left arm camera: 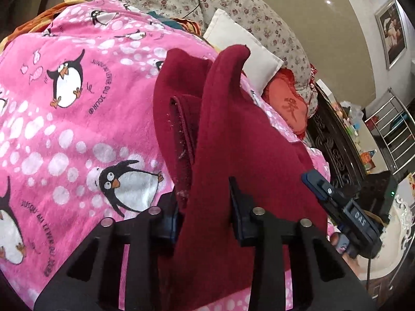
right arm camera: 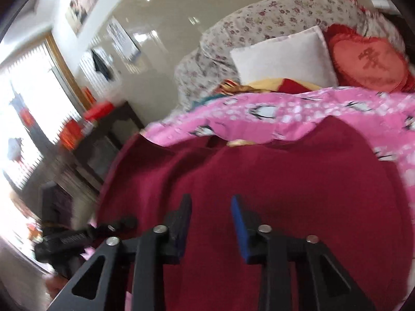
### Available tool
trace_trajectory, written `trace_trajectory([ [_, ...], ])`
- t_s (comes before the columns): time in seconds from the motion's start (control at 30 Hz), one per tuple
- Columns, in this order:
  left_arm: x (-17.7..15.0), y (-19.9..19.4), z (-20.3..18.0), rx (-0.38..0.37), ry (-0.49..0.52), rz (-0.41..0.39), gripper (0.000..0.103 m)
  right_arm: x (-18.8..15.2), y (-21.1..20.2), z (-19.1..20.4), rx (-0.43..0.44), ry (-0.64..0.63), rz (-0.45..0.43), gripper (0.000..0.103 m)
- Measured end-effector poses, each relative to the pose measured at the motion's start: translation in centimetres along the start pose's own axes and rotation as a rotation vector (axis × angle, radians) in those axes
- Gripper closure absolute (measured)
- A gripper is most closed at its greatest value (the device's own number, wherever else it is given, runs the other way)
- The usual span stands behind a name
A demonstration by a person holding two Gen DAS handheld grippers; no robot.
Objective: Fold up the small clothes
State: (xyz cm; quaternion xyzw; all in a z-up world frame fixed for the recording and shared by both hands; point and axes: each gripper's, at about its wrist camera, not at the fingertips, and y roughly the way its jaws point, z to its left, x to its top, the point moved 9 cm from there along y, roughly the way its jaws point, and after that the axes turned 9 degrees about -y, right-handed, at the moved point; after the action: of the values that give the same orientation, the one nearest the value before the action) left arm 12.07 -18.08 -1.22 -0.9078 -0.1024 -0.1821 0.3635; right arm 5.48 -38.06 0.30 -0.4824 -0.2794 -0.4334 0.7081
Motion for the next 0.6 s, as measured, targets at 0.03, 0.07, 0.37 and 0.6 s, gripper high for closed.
trace_trajectory([
  [0.03, 0.0, -0.2, -0.1, -0.004, -0.001, 0.002, 0.075, 0.3, 0.1, 0.4, 0.058, 0.021, -0.021, 0.079],
  [0.07, -0.1, -0.3, -0.3, -0.003, 0.001, 0.003, 0.075, 0.4, 0.4, 0.8, 0.088, 0.023, -0.024, 0.08],
  [0.37, -0.6, -1.5, -3.1, -0.019, 0.021, 0.016, 0.077, 0.0, 2.2, 0.2, 0.1, 0.104, 0.021, 0.084],
  [0.6, -2.8, -2.9, -12.5, -0.107, 0.148, 0.043, 0.078, 2.9, -4.1, -4.0, 0.141, 0.321, -0.124, 0.056],
])
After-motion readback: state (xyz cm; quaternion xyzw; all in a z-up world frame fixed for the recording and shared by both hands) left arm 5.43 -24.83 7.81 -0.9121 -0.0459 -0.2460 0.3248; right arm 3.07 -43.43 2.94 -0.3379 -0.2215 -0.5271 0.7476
